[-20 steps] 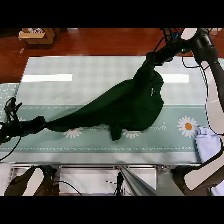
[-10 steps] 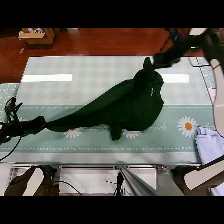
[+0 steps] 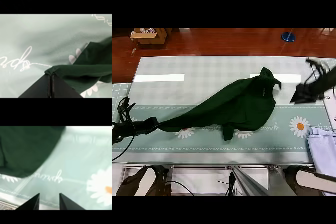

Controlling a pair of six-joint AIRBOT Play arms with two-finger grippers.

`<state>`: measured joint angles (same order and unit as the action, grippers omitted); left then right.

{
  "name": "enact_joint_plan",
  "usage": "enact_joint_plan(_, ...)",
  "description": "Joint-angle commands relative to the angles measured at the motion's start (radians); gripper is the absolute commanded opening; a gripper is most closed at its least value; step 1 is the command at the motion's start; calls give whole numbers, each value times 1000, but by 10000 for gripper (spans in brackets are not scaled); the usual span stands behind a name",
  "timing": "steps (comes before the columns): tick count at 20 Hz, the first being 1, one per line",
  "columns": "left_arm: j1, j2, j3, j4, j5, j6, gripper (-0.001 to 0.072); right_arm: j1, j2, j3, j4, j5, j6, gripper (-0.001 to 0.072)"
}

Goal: Fold the shirts.

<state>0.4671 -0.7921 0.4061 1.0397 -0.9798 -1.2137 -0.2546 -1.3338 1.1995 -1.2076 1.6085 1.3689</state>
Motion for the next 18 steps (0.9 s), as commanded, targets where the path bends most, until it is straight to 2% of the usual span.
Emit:
enact_joint_plan(1,0,0,0,0,0,9,20,-30,159,-330,76,-196,-34,435)
enact_joint_plan(2,0,0,0,0,0,9,20,-30,174,-378,122,-229,-40,475)
enact_joint_plan(5,0,-1,0,-3,0,9,20,-29,176,-488,217,-284,-42,475)
enact_joint_plan(10,0,0,0,-24,-7,9,20,-18,176,-641,417,-480,-84,475)
enact_joint_plan(12,0,0,0,-31,-7,9,20,45,176,-649,414,-544,-75,473)
enact_joint_plan(15,0,0,0,-30,-7,10,20,168,175,-649,406,-672,-2,473)
enact_joint_plan(18,0,0,0,-30,-7,26,20,215,147,-649,369,-685,64,473)
